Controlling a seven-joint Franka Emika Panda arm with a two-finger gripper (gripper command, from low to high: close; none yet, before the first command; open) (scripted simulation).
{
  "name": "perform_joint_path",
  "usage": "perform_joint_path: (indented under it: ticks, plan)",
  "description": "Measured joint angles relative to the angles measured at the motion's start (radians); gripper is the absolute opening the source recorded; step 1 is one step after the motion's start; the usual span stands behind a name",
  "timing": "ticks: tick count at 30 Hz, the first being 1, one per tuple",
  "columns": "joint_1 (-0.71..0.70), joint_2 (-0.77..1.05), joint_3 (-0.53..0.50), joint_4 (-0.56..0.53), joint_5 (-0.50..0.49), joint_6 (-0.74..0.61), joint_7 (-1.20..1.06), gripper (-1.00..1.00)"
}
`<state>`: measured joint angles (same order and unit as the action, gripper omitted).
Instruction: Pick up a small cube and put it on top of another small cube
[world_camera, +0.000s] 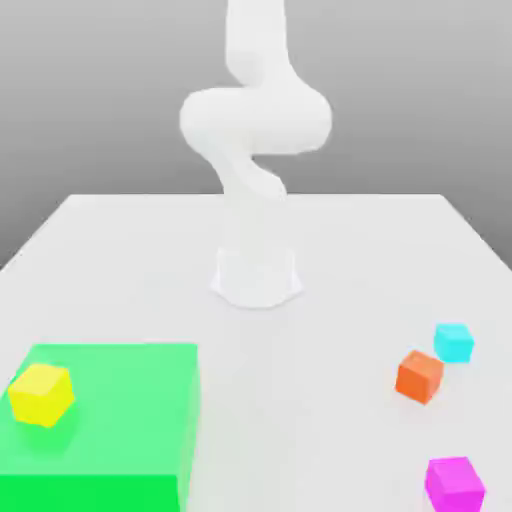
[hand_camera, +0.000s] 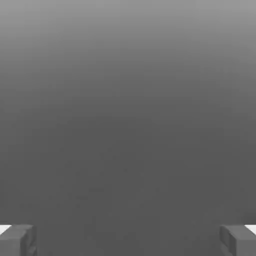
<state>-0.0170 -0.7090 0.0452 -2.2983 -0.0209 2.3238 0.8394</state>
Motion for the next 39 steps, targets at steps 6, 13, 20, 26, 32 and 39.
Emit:
perform_joint_path:
  ticks: [6,13,20,26,32,39]
  plan:
    - [-0.031,0.222,0.106,0.004,-0.065,0.058,0.107,0.0]
    - [-0.043,0.477,0.207,0.009,-0.158,0.124,0.242,0.0]
    - [0.003,0.731,0.258,0.014,-0.246,0.189,0.373,0.0]
    - [0.056,0.938,0.272,0.016,-0.27,0.253,0.449,0.0]
    - [0.113,1.138,0.274,0.027,-0.276,0.345,0.502,0.0]
    - [0.159,1.241,0.219,0.051,-0.327,0.421,0.541,-1.0]
